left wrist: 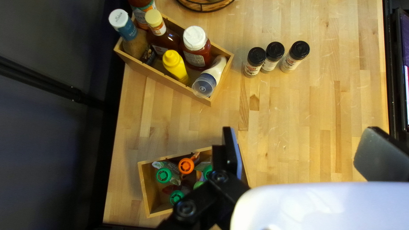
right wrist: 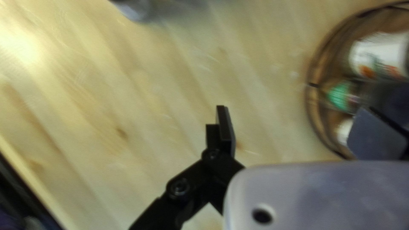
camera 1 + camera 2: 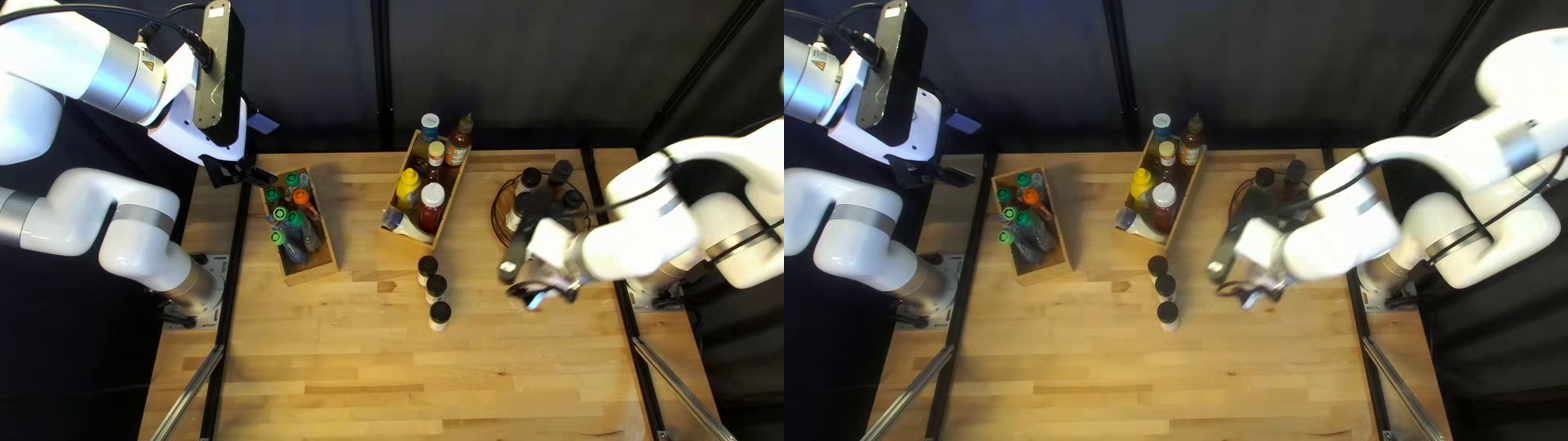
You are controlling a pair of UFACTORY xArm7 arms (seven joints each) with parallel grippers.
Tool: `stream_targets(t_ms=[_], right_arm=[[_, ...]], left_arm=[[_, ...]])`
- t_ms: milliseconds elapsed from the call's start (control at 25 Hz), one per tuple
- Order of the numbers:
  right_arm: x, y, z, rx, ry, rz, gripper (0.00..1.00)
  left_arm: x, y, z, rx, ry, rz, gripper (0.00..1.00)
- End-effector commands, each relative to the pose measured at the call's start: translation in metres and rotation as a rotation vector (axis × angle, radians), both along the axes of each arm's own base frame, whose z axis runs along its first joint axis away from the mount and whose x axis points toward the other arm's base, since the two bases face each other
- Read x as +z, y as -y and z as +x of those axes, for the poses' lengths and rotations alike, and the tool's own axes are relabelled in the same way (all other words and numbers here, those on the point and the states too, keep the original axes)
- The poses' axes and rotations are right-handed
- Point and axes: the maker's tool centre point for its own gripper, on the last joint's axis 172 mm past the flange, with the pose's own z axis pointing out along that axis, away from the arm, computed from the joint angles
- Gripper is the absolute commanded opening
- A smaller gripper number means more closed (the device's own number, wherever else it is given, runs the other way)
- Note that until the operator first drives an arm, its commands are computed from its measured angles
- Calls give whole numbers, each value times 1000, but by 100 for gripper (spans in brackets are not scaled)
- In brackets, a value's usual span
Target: Separate condiments, baby food and spices and place it in 3 different racks/containers
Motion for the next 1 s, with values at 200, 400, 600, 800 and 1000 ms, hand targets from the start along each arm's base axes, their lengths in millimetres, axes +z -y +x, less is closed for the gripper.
stream_targets(t_ms=[200, 400, 600, 800, 1000], right_arm=[[-18, -43, 59, -232, -34, 54, 100], [-38, -36, 77, -343, -64, 10, 100], [-64, -25, 95, -406, -79, -28, 100], [-75, -20, 105, -422, -73, -27, 100], [-87, -13, 110, -429, -71, -12, 100]], left_arm=[[0, 0, 0, 0, 0, 0, 100], [0, 0, 0, 0, 0, 0, 100], [0, 0, 0, 0, 0, 0, 100], [0, 0, 0, 0, 0, 0, 100], [0, 0, 0, 0, 0, 0, 100]])
